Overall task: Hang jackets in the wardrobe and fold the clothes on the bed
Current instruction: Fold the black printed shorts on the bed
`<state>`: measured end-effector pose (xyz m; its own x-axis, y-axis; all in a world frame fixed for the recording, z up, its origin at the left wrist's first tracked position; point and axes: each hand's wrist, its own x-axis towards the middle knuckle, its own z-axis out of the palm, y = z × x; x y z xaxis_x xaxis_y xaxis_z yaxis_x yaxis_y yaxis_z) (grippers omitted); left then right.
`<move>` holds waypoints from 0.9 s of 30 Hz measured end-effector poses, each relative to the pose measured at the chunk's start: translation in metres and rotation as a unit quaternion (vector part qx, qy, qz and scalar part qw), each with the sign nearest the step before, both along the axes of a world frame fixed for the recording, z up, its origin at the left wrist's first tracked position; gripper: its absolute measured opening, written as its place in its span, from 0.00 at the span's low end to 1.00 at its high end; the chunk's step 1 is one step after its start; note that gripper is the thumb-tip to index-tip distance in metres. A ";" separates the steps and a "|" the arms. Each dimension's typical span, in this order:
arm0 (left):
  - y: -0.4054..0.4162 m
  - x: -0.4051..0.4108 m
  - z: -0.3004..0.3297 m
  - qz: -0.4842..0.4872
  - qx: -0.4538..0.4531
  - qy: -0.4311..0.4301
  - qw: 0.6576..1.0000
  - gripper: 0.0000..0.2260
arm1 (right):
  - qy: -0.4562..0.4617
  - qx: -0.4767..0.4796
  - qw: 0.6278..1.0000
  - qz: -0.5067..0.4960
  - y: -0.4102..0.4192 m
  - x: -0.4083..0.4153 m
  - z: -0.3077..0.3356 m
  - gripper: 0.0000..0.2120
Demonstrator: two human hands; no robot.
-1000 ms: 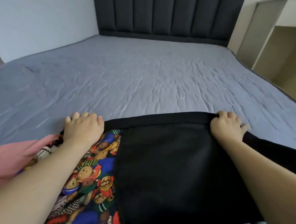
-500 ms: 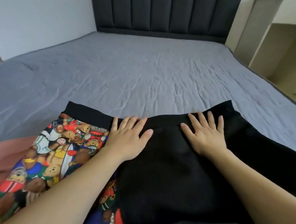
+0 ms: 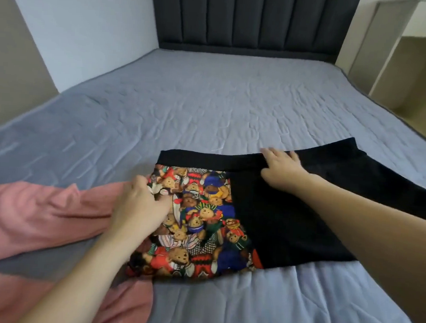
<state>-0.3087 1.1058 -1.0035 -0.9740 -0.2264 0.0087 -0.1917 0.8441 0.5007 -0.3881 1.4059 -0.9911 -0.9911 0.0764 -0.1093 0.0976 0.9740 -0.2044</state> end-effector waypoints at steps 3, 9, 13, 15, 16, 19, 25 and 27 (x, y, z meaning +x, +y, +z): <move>-0.021 0.012 -0.002 -0.035 0.234 -0.154 0.959 0.17 | -0.061 -0.129 0.983 0.115 -0.101 -0.026 0.008 0.37; -0.028 0.023 -0.031 -0.038 0.421 -0.249 0.871 0.28 | -0.144 -0.093 0.974 0.146 -0.183 -0.069 -0.005 0.47; -0.019 0.020 -0.013 -0.002 0.442 -0.294 0.848 0.15 | -0.133 -0.056 0.978 0.151 -0.184 -0.076 0.018 0.43; -0.025 0.009 0.020 -0.009 0.482 -0.319 0.816 0.09 | -0.126 -0.066 0.976 0.164 -0.182 -0.075 0.051 0.31; -0.031 0.001 0.039 -0.015 0.489 -0.309 0.816 0.08 | -0.120 -0.087 0.974 0.168 -0.179 -0.077 0.070 0.24; -0.044 -0.029 0.099 -0.027 0.468 -0.258 0.845 0.17 | -0.072 -0.188 0.969 0.147 -0.166 -0.083 0.133 0.13; -0.038 -0.087 0.254 -0.101 0.297 -0.144 0.939 0.13 | 0.058 -0.387 0.917 0.072 -0.127 -0.098 0.261 0.14; -0.031 -0.107 0.309 -0.117 0.225 -0.051 0.966 0.16 | 0.111 -0.467 0.876 0.043 -0.116 -0.103 0.303 0.16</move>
<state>-0.4157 1.0749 -0.6945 -0.9896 0.0407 -0.1378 -0.0900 0.5722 0.8152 -0.4914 1.2894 -0.6884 -0.9937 -0.0191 0.1108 -0.1099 0.3739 -0.9210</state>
